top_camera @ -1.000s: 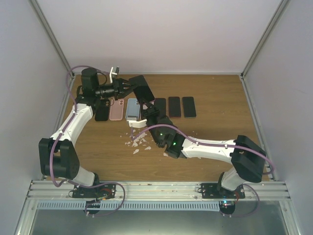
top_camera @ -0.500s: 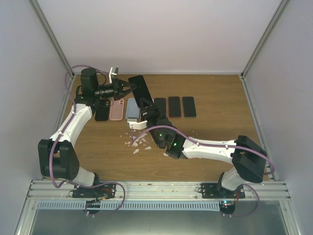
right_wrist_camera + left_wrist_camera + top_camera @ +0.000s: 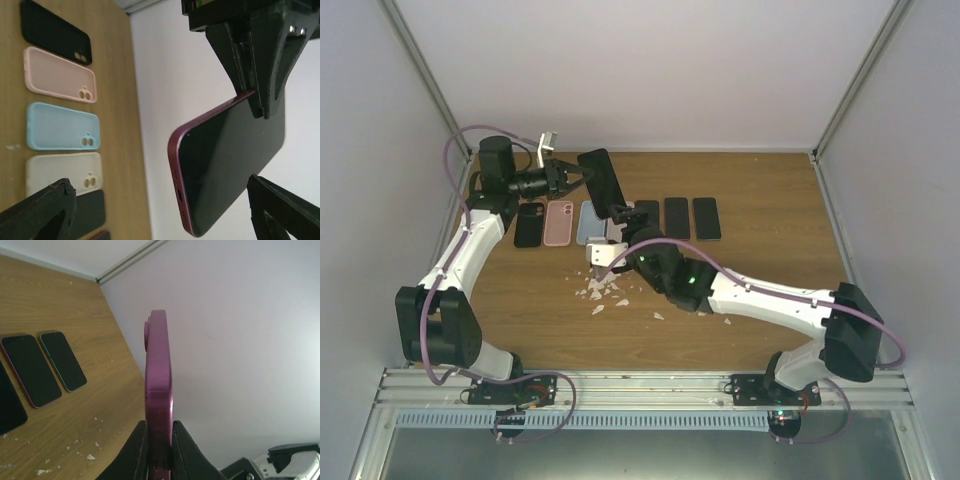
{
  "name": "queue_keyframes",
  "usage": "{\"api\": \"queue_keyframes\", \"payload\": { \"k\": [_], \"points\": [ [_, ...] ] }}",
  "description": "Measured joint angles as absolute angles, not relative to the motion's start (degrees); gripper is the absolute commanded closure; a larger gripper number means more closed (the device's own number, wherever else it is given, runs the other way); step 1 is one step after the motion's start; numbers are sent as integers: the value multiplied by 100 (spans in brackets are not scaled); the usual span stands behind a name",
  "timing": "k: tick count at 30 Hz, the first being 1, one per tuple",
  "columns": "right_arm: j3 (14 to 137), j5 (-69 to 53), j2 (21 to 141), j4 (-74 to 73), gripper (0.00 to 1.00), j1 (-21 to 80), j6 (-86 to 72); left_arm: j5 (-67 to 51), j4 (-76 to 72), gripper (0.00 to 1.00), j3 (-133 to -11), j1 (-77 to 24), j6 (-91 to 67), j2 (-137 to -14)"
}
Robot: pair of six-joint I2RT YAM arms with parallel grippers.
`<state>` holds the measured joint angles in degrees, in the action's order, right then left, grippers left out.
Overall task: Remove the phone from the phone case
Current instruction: Place the phone at the center of the board.
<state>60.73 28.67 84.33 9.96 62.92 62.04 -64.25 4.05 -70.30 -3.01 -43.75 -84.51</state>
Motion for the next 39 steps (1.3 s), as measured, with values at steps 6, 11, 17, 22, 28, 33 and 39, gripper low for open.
{"api": "queue_keyframes", "payload": {
  "k": [6, 11, 17, 22, 28, 33, 39],
  "points": [
    [6702, 1684, 8208, -436, 5, 5894, 4993, -6532, 405, 100, -7126, -287, -3868, -8451],
    [7190, 521, 7975, -1262, 7, 5426, 4095, -6598, 388, 100, -7135, -287, -3522, -8451],
    [7609, -864, 7771, -1772, 12, 4703, 3087, -6799, 54, 100, -7100, -290, -3345, -8438],
    [7942, -2161, 7758, -1962, 18, 3927, 2123, -6984, -425, 100, -6906, -342, -3336, -8259],
    [8093, -3387, 7762, -1931, 27, 3380, 1057, -7192, -888, 100, -6860, -565, -3332, -7996],
    [8086, -4132, 7804, -1861, 39, 3301, 414, -7260, -1061, 100, -6860, -915, -3221, -7826],
    [7920, -4729, 7822, -1557, 51, 3083, -244, -7223, -1107, 100, -6858, -1162, -3055, -7745]
  ]
}}
